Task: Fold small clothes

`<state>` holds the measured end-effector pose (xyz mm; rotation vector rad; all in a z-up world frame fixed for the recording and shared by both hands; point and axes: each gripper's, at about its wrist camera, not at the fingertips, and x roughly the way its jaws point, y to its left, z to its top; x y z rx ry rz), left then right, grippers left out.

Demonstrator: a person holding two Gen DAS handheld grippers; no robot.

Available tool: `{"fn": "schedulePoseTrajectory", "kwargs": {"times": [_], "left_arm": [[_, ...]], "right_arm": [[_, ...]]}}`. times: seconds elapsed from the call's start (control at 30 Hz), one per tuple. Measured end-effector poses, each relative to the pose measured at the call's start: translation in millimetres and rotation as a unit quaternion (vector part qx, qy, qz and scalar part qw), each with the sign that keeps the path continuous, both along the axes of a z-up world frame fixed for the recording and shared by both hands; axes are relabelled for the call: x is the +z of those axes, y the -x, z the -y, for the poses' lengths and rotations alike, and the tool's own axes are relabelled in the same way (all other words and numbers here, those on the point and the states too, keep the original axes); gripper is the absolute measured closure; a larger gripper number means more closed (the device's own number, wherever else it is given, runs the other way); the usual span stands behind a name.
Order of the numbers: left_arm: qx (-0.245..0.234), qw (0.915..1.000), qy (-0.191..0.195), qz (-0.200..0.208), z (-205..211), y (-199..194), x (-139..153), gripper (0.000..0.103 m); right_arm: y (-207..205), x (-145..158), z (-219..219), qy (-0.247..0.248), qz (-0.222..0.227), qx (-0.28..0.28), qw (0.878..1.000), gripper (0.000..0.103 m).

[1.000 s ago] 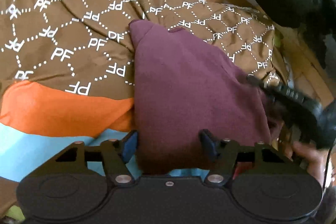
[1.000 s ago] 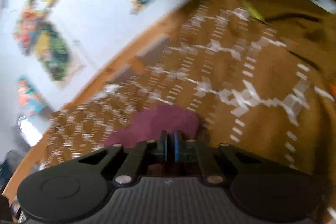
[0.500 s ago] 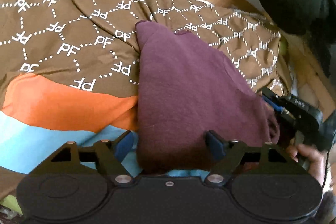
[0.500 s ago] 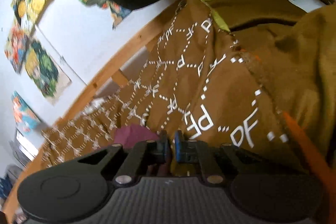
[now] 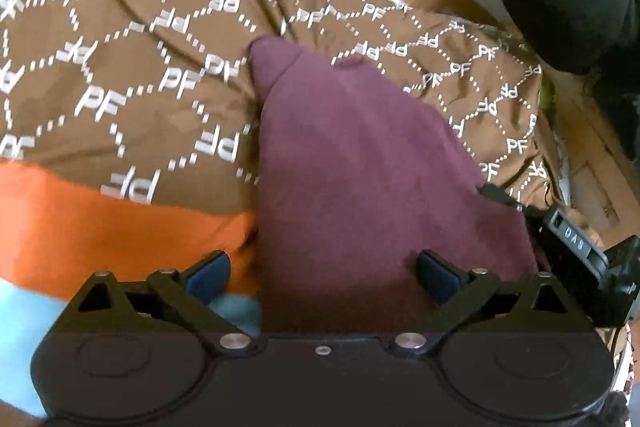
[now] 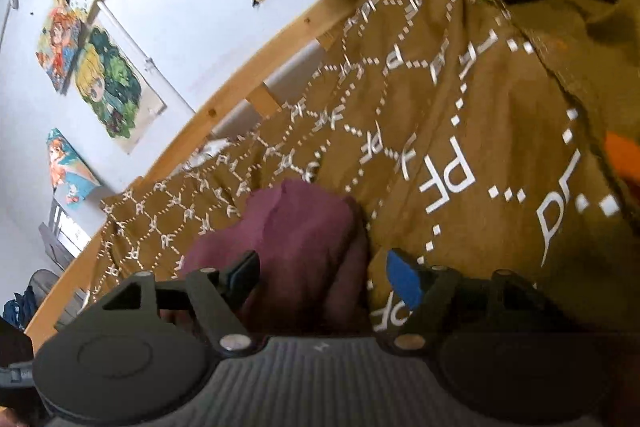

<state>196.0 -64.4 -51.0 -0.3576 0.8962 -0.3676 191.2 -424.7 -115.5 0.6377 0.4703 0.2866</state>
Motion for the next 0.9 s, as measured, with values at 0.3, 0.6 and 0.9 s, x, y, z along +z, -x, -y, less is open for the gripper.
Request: {"fn": "schedulePoseTrajectory", "kwargs": {"times": [0.3, 0.6, 0.9], "left_arm": [[0.004, 0.9998, 0.016, -0.006, -9, 7, -2, 0.003], [0.010, 0.9999, -0.010, 0.003, -1, 9, -5, 0.001], [0.002, 0.9999, -0.009, 0.009, -4, 9, -6, 0.001]], "right_arm": [[-4, -7, -4, -0.030, -0.005, 0.011, 0.999, 0.038], [-4, -7, -11, -0.011, -0.008, 0.006, 1.000, 0.036], [-3, -6, -14, -0.003, -0.005, 0.000, 1.000, 0.032]]}}
